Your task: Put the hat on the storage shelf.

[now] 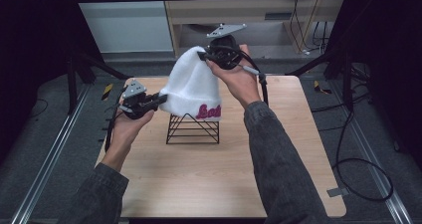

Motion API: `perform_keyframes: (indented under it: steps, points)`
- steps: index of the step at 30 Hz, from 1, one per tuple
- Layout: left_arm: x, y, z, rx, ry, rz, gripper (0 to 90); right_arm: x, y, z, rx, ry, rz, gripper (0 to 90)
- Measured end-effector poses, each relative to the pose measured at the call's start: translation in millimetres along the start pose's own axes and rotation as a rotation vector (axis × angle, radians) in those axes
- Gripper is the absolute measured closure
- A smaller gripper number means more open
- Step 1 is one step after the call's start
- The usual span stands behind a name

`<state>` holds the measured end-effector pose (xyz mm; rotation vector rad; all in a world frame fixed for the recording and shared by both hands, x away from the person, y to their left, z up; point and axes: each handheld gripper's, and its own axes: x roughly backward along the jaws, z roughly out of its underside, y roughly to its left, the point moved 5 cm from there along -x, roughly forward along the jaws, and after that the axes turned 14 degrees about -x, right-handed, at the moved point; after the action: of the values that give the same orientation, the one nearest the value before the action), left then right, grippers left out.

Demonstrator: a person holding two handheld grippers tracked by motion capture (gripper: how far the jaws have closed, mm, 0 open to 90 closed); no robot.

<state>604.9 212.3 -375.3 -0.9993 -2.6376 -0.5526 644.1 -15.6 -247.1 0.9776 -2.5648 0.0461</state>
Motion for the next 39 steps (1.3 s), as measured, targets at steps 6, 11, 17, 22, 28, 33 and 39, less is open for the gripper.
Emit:
perform_keyframes:
  steps: [6, 11, 17, 22, 28, 33, 39]
  points:
    - [1.8, 5.9, 2.7, 0.001, 0.010, -0.012, 77.9, -1.1, 7.0, -2.7, 0.018, 0.001, -0.011, 83.1]
    - [1.5, 6.0, 3.5, -0.003, 0.012, -0.015, 78.0, -2.8, 7.6, -1.1, 0.017, 0.001, -0.016, 83.2]
    - [-3.0, 8.0, 7.3, 0.000, 0.024, -0.018, 78.0, -3.3, 5.1, 3.5, 0.014, 0.011, -0.010, 83.1]
    - [-1.9, 6.6, 12.7, 0.008, 0.025, -0.012, 78.0, -5.4, 3.9, 9.8, 0.007, 0.016, -0.015, 83.1]
    - [3.7, 2.9, 12.1, -0.012, 0.022, -0.004, 77.9, -4.6, 2.8, 14.3, -0.001, 0.016, -0.017, 83.1]
    - [6.7, 0.2, 12.0, -0.018, 0.024, 0.005, 77.8, -3.1, 4.6, 14.4, 0.000, 0.020, -0.021, 83.1]
    - [10.5, -5.2, 15.7, -0.026, 0.030, 0.018, 77.7, 0.5, 12.9, 14.5, 0.008, 0.024, -0.037, 83.1]
